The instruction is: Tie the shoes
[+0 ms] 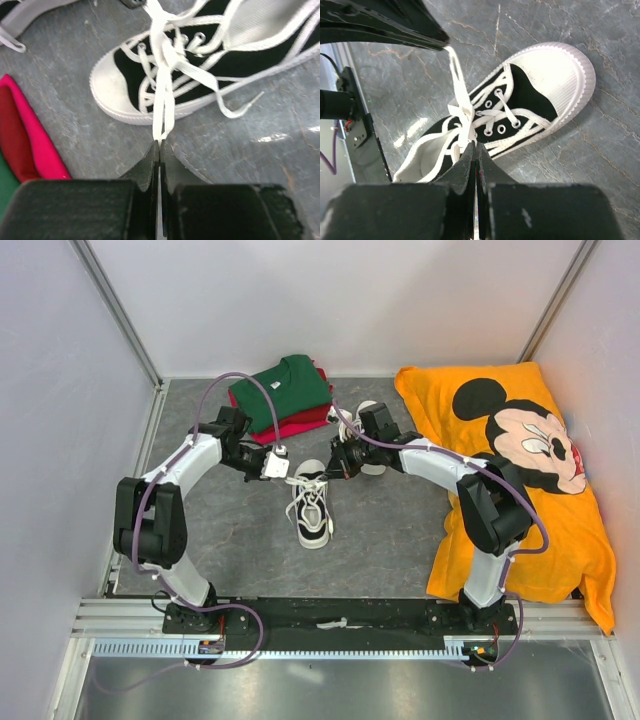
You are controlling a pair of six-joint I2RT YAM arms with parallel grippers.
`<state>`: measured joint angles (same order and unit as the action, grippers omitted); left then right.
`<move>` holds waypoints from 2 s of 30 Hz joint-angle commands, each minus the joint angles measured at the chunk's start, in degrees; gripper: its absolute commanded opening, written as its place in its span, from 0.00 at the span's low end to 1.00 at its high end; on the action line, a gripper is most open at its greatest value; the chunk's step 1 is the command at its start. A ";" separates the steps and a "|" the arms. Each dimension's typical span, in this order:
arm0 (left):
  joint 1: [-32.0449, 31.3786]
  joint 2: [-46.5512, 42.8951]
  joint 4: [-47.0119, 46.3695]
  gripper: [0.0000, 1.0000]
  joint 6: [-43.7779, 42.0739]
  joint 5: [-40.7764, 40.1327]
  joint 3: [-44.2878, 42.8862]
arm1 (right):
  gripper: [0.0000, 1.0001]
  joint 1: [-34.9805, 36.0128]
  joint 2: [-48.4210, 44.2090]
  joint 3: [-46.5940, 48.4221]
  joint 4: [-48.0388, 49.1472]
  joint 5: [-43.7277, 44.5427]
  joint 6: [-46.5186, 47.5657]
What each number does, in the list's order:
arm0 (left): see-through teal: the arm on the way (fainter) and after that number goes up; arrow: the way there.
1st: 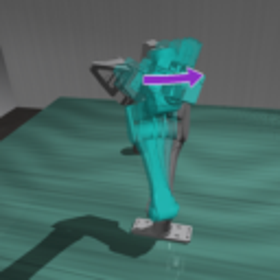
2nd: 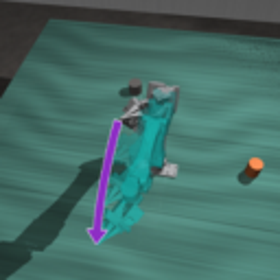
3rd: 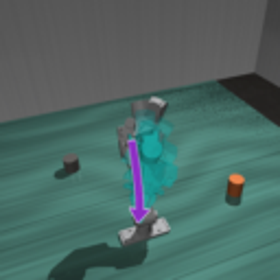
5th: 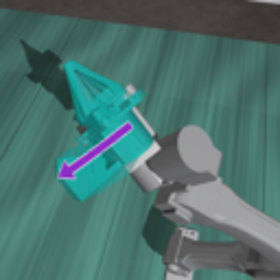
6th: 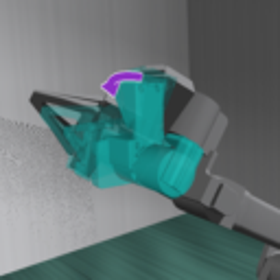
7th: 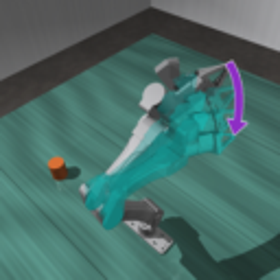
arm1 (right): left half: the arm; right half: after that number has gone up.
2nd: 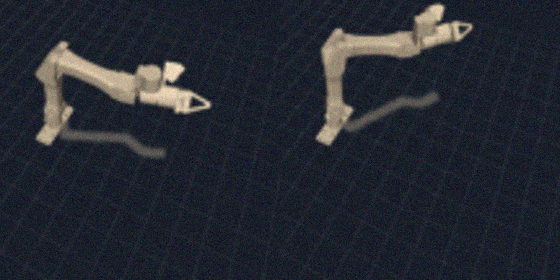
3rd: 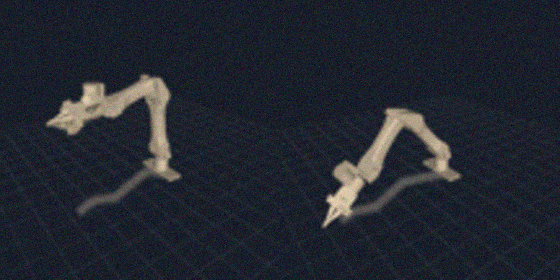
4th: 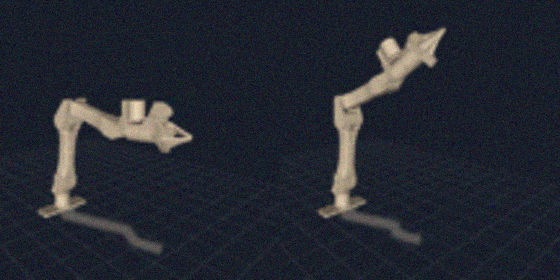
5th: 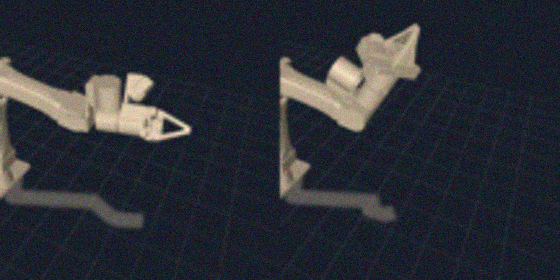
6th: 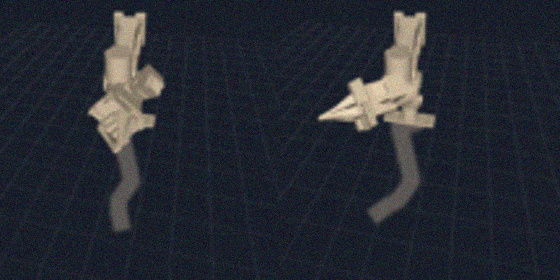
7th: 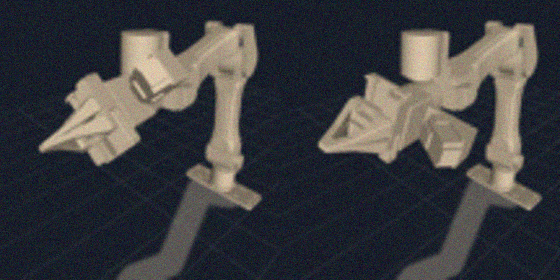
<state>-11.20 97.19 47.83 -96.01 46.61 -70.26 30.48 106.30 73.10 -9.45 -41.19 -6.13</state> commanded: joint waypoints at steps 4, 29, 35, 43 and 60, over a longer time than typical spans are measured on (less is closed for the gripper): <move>2.41 -5.16 0.15 0.01 0.73 0.06 4.25 | 0.00 -0.42 -4.17 -0.94 -2.67 2.96 3.93; 7.69 -7.54 -0.64 0.02 -2.08 -2.93 10.67 | 0.00 -3.76 -5.84 -5.25 -7.51 7.09 12.10; 7.86 -7.19 -1.60 0.02 -1.90 -3.02 11.02 | 0.00 -4.55 -6.02 -5.42 -9.35 7.26 14.65; 7.77 -6.48 -2.31 0.02 -1.82 -2.31 10.85 | 0.00 -4.46 -5.40 -4.72 -9.62 4.72 15.01; 8.13 -5.78 -3.01 0.02 -0.85 -5.12 11.72 | 0.00 -5.96 -5.31 -7.01 -11.29 7.79 18.87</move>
<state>-4.25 91.33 45.56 -96.07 45.08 -58.85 26.35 102.35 66.92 -19.18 -36.01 10.33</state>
